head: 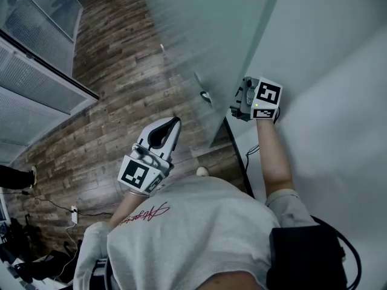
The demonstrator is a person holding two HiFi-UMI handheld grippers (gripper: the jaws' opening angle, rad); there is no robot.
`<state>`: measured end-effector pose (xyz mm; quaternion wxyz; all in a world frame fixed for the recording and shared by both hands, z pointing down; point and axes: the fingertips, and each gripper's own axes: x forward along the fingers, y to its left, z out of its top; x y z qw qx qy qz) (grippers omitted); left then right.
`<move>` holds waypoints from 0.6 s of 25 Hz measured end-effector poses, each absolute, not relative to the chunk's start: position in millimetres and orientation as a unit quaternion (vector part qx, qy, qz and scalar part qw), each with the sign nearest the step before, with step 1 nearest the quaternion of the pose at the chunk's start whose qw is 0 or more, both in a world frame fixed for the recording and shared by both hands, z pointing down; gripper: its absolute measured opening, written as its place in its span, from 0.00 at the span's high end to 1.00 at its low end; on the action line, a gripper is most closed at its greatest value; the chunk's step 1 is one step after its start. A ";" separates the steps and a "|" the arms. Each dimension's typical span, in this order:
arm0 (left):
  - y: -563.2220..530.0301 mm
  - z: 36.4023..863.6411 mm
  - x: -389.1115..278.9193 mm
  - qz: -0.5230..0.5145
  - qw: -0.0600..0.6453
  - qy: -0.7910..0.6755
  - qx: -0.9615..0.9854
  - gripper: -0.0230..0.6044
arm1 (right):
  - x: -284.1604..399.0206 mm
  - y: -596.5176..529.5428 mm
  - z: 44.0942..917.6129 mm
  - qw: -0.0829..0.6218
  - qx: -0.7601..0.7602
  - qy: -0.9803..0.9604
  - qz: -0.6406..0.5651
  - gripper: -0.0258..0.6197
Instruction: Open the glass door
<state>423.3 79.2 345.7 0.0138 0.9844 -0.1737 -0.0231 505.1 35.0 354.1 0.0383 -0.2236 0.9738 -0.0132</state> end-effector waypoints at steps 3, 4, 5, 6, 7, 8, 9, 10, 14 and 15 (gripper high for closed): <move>77.7 343.1 424.5 -0.025 0.015 -0.176 0.984 0.94 | 507.2 36.3 352.1 0.035 -0.220 0.975 -0.013 0.78; 78.0 343.5 425.0 -0.026 0.015 -0.176 0.984 0.94 | 508.0 37.1 352.4 0.034 -0.219 0.975 -0.013 0.78; 78.7 344.2 425.1 -0.026 0.015 -0.176 0.984 0.94 | 508.7 38.1 352.8 0.034 -0.218 0.975 -0.014 0.78; 79.4 345.1 425.1 -0.026 0.015 -0.176 0.984 0.94 | 509.3 39.0 353.0 0.036 -0.220 0.975 -0.015 0.78; 80.0 346.1 425.2 -0.026 0.015 -0.176 0.984 0.94 | 510.1 39.6 353.2 0.039 -0.222 0.974 -0.015 0.78; 80.3 347.0 425.7 -0.026 0.016 -0.176 0.984 0.94 | 511.6 39.9 353.5 0.043 -0.226 0.973 -0.016 0.78; 80.3 347.7 426.8 -0.026 0.016 -0.176 0.984 0.94 | 513.9 39.7 354.0 0.048 -0.231 0.972 -0.015 0.78; 80.1 348.3 427.9 -0.027 0.016 -0.175 0.984 0.94 | 516.7 39.4 354.7 0.054 -0.237 0.970 -0.013 0.78; 80.7 350.3 424.9 -0.028 0.018 -0.171 0.985 0.94 | 524.7 39.8 356.4 0.073 -0.268 0.961 -0.013 0.78; 80.9 351.1 422.6 -0.028 0.019 -0.171 0.985 0.94 | 525.4 39.8 356.2 0.069 -0.276 0.959 -0.010 0.78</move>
